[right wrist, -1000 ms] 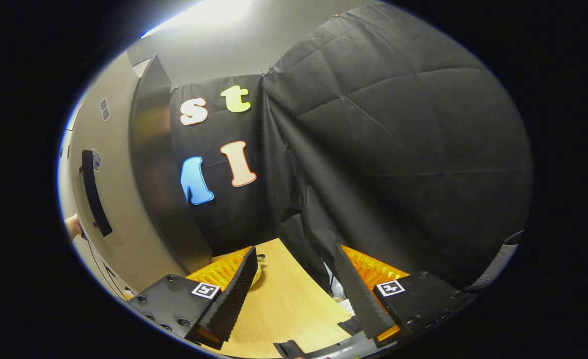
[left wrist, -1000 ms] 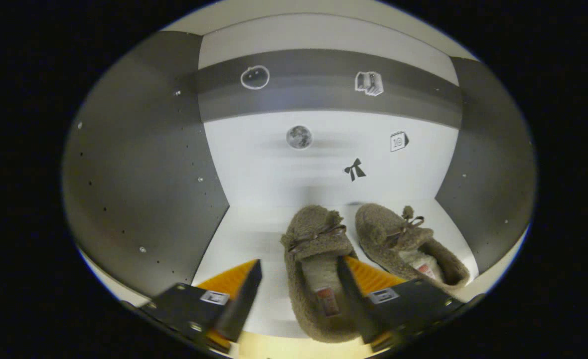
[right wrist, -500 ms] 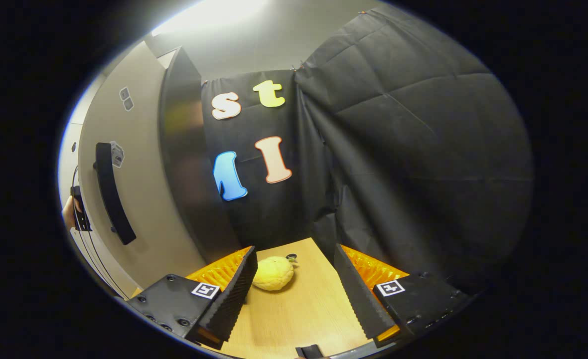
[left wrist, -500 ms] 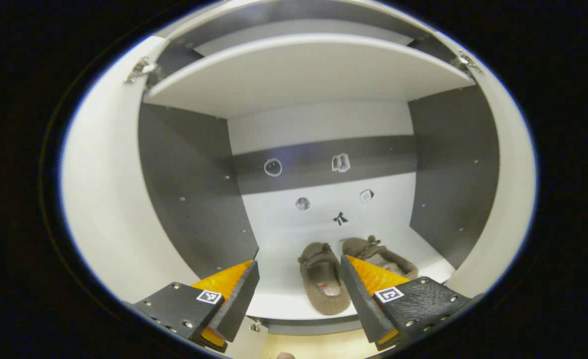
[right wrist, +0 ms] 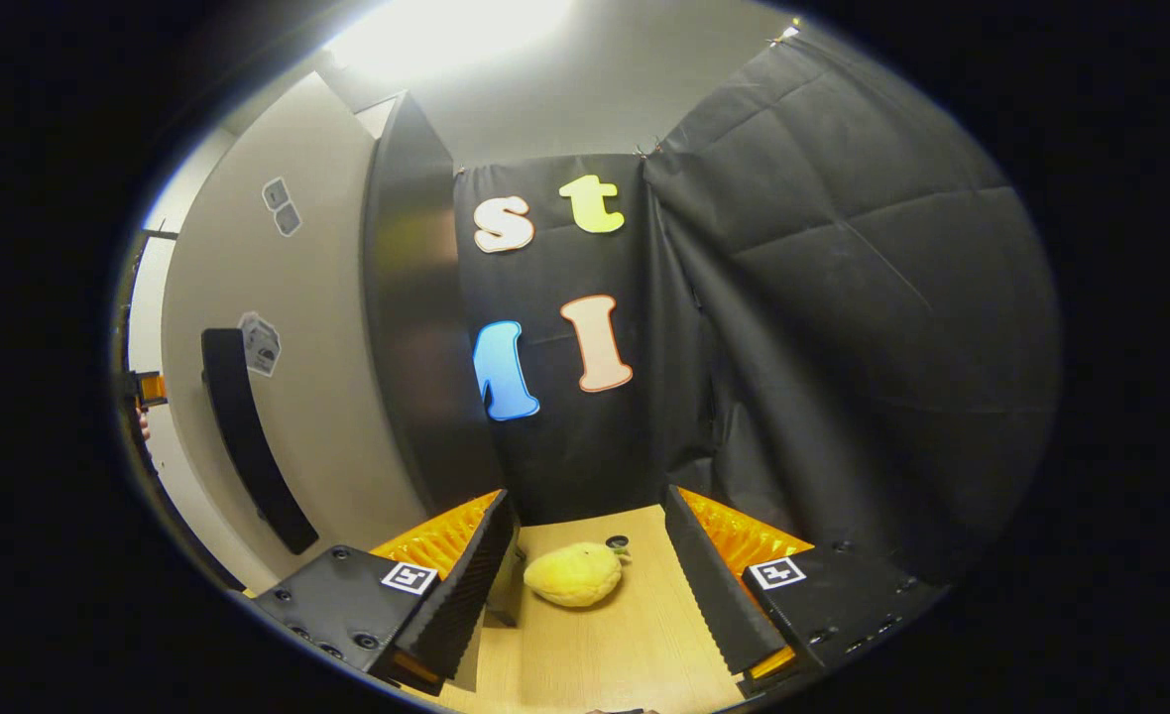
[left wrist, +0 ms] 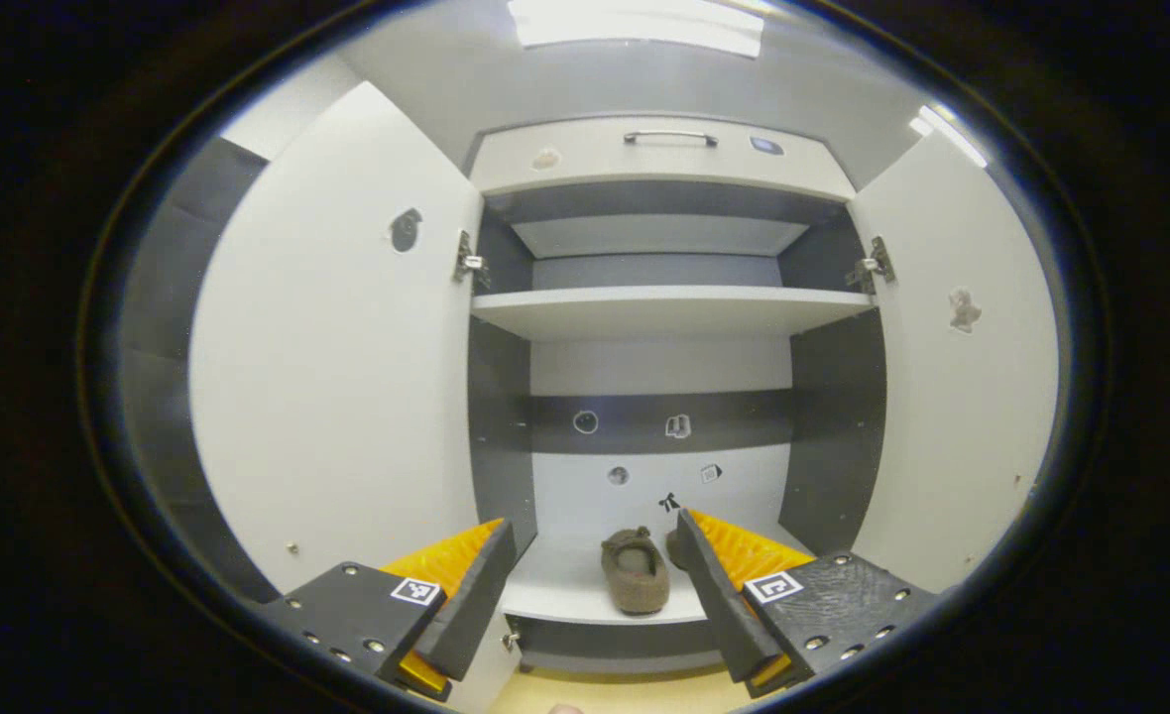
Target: Grab one shoe with the right hand and put it into the shoe cabinet, grab the other shoe with the left hand and put it into the shoe cabinet; then close the right door with the right hand and the left door with the left hand.
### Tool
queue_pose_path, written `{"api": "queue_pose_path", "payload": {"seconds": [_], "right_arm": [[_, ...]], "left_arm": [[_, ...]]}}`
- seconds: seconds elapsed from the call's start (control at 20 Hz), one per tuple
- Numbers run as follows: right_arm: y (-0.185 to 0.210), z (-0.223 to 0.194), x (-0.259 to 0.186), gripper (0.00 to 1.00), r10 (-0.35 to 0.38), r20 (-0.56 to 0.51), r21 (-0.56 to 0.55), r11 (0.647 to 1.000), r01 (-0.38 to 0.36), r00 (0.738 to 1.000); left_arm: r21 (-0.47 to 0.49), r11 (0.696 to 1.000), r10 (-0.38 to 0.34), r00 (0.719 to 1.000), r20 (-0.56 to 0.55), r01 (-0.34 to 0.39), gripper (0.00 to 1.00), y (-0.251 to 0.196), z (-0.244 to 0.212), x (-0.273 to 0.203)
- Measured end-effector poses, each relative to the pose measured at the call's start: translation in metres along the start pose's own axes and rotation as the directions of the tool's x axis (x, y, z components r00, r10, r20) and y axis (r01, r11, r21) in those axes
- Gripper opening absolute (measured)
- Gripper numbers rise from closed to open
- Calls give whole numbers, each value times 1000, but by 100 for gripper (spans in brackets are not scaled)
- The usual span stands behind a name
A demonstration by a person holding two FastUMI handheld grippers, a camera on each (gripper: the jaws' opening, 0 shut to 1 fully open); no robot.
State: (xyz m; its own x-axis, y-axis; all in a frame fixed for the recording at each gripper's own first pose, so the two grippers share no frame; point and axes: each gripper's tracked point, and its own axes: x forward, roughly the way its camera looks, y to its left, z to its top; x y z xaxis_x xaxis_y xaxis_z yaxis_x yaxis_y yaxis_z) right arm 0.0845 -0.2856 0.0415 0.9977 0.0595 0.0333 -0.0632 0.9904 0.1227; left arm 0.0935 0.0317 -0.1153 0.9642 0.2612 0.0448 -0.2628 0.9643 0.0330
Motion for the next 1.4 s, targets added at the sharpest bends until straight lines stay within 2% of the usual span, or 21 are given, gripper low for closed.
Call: {"api": "queue_pose_path", "payload": {"seconds": [0.15,0.35,0.4,0.45,0.5,0.65,0.7,0.8,1.1,1.25,1.35,1.4], "right_arm": [[13,15,4,98,25,20,-15,1000,-25,999],[31,28,5,98,51,39,-27,998,-50,998],[35,30,4,98,55,41,-31,998,-54,998],[38,32,3,98,57,45,-37,998,-55,997],[41,34,3,98,59,48,-44,997,-57,997],[54,37,0,98,68,45,-62,996,-65,997],[58,40,-2,98,69,46,-65,996,-66,997],[68,44,-5,98,71,49,-73,995,-67,996],[100,50,-15,98,73,36,-84,994,-69,997],[101,52,-19,96,18,27,-92,996,-15,999],[108,49,-23,97,14,3,-99,995,-14,1000],[111,51,-26,91,7,4,-106,994,-6,1000]], "left_arm": [[-21,1000,23,1000,20,-23,100,0,-3,-15],[-29,996,86,996,-14,-86,100,13,-14,-22],[-21,994,103,994,-23,-103,89,17,-16,-25],[-17,994,111,993,-26,-112,100,17,-17,-26],[-19,994,110,993,-30,-111,100,16,-15,-25],[-61,994,88,995,-37,-91,100,15,-18,-26],[-72,994,81,996,-34,-83,95,16,-18,-27],[-85,994,65,997,-38,-68,95,15,-20,-27],[-60,998,0,998,-64,-4,95,14,-20,-25],[-65,998,-19,996,-89,13,94,24,-27,-25],[-76,997,-31,994,-103,23,95,30,-30,-23],[-86,996,-46,993,-105,37,95,32,-29,-23]]}}
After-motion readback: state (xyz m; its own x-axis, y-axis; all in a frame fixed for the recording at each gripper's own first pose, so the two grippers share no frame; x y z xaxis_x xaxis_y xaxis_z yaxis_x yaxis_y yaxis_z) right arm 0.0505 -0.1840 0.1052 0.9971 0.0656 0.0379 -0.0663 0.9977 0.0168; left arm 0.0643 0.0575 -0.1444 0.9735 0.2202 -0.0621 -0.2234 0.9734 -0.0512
